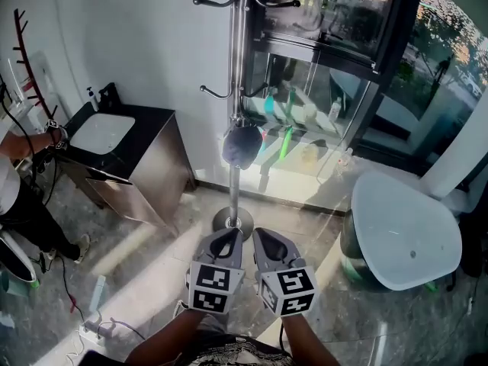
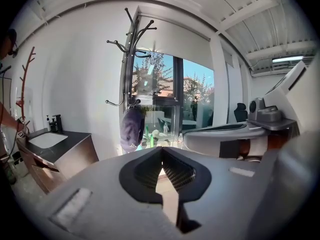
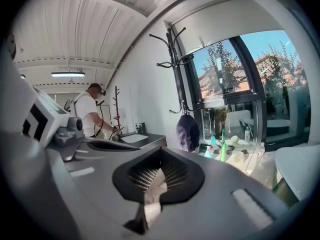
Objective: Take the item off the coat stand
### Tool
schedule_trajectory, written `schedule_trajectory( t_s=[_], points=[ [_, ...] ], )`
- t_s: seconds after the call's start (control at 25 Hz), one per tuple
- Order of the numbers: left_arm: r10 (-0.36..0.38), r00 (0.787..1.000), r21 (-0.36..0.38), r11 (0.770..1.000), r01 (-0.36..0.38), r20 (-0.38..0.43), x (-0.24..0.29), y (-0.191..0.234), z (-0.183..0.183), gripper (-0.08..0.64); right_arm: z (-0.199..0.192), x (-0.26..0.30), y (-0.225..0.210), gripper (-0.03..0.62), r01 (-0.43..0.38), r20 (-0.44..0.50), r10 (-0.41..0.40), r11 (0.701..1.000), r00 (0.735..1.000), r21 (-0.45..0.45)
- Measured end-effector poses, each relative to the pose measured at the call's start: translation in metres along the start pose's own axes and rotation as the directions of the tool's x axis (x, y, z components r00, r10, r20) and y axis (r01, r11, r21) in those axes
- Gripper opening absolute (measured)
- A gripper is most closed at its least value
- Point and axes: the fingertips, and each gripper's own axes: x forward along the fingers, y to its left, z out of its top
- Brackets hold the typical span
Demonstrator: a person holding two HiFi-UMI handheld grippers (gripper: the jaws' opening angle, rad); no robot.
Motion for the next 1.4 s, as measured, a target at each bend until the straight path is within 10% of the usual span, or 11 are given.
schedule_trajectory(
  t_s=[1.4],
  points=[
    [-0.077, 0.996, 0.020, 0.997, 0.078, -0.041, 0.149, 0.133, 0.038, -0.003, 0.019, 0.202, -0.083, 0.119, 0.148, -0.083, -0.148, 0.989, 0.985, -0.011]
  ],
)
